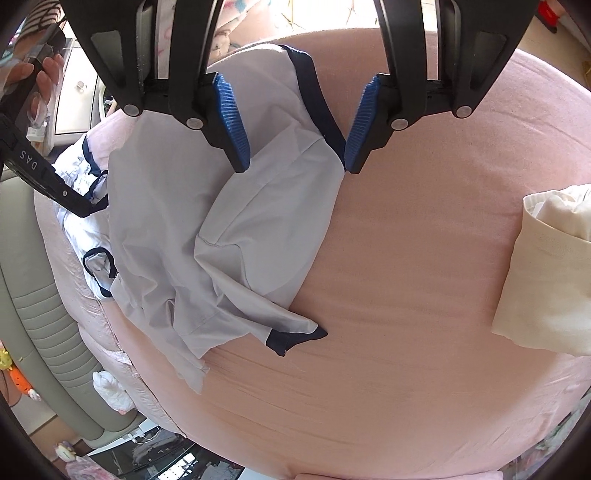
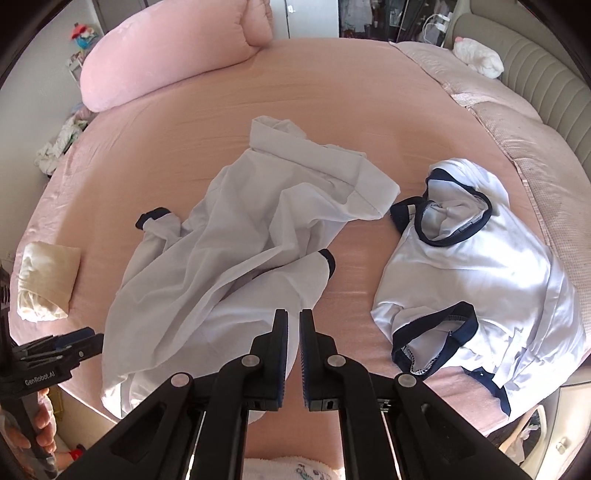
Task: Fold clothes
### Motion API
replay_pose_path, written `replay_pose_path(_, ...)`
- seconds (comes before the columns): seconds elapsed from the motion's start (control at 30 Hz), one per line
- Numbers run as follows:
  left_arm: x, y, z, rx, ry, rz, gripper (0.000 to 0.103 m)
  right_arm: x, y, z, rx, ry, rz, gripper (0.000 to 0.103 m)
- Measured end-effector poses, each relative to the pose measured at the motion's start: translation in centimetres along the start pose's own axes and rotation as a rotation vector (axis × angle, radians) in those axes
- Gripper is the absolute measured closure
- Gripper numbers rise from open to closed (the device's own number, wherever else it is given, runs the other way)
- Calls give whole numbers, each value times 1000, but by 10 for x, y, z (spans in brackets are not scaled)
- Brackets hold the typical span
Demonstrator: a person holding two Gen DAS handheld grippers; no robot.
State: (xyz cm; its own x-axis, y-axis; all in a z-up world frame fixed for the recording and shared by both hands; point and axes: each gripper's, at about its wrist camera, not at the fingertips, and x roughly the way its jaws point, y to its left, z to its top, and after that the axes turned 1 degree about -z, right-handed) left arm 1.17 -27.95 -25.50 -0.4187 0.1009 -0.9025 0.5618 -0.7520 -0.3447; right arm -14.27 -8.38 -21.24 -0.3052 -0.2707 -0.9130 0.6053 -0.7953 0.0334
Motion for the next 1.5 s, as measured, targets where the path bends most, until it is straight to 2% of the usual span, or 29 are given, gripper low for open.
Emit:
replay_pose_path(0.03,-1,2,-1,2,-6,4,53,-1,8,-5,-30,1,-1,87)
replay_pose_path(0.1,-4,6,-4,18,-28,6,53,-3,25,-17,-70,2,12,58)
replay_pose_path(0.17,-9,10,-8,43,-49,28,53,-6,40,-28,-92,-1,46,49)
replay_pose_path(0.33,-16,17,-19,106,-64,77,53,-14,59,-52,-112,8,118,49)
replay_pose_path(0.43,-20,19,-26,144,-74,96,53,-17,69,-58,-115,8,120,49)
replay_pose_path(0.6,-26,17,-36,211,-78,83,53,-16,84,-70,-146,24,98,49)
replay_pose_path(0.8,-12,14,-42,336,1,195,52,-7,105,-86,-206,65,54,49)
replay_pose_path(0.93,3,17,-42,343,106,174,52,9,110,-94,-215,121,54,49)
replay_pose_path(1.0,8,17,-42,354,119,166,52,17,113,-96,-218,156,54,49)
replay_pose_path(1.07,14,12,-43,402,121,195,52,24,115,-98,-221,179,64,49)
replay_pose_path(1.17,23,4,-46,485,121,233,52,31,118,-96,-236,192,34,49)
replay_pose_path(1.37,38,-8,-45,625,131,230,52,43,118,-88,-227,211,12,49)
replay_pose_path(1.5,42,-12,-38,659,130,237,52,53,117,-85,-224,229,-7,49)
